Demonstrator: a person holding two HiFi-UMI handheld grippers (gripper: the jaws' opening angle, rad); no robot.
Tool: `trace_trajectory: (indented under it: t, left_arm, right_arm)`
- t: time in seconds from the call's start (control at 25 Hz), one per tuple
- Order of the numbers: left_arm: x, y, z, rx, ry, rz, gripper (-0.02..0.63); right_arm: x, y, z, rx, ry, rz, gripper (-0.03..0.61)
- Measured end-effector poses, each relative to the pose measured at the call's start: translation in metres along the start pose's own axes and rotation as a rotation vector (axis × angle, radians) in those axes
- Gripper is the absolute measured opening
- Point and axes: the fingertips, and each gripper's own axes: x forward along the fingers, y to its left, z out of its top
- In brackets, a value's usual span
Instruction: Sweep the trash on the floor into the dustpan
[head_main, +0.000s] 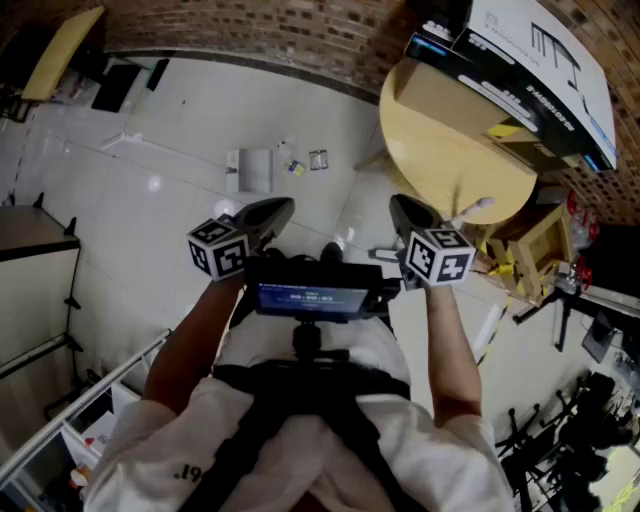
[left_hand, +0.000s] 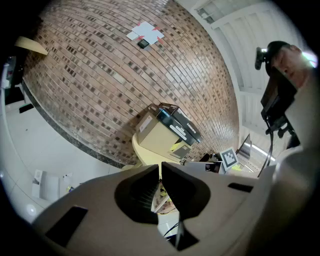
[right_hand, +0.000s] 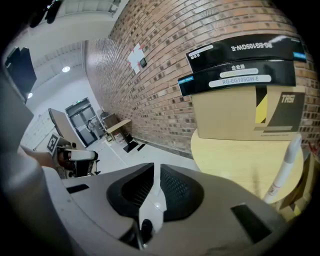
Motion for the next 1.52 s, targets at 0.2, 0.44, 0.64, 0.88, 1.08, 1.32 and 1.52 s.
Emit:
trace_trajectory:
  t: [0.2,0.44,0.64,0.88,1.08,1.32,1.52]
  left_arm:
    - [0.007,-0.004,0.01,0.022,0.028,-0.042,0.026]
    - [0.016,-0.014,0.006,0.054,0.128,-0.15,0.026]
    - [0.034,-0.022,-0.008,0.094,0.193,-0.285,0.026]
    - [0.055,-0.058,-0.018,0.094,0.261,-0.411,0.026]
    - [0.063,-0.069,-0.029,0.1,0.305,-0.463,0.026]
    - [0.078,-0.089,-0.045,0.106,0.334,-0.494,0.026]
    - [0.101,-0.107,-0.058,0.1,0.344,-0.489,0.026]
  right_arm:
    - [0.004,0.007,0.004,-0.077,0.034,-0.014,0.069]
    - [0.008,0.015,0.009,-0.207,0.13,-0.05,0.072]
    - [-0.003,-0.005,0.015,-0.317,0.264,-0.143,0.084]
    - [-0.029,-0.04,0.024,-0.292,0.327,-0.268,0.106]
    - [-0.05,-0.051,0.024,-0.323,0.351,-0.332,0.106]
    - [-0.073,-0.062,0.017,-0.469,0.471,-0.343,0.126]
    - [-0.083,-0.101,0.036,-0.708,0.562,-0.382,0.186]
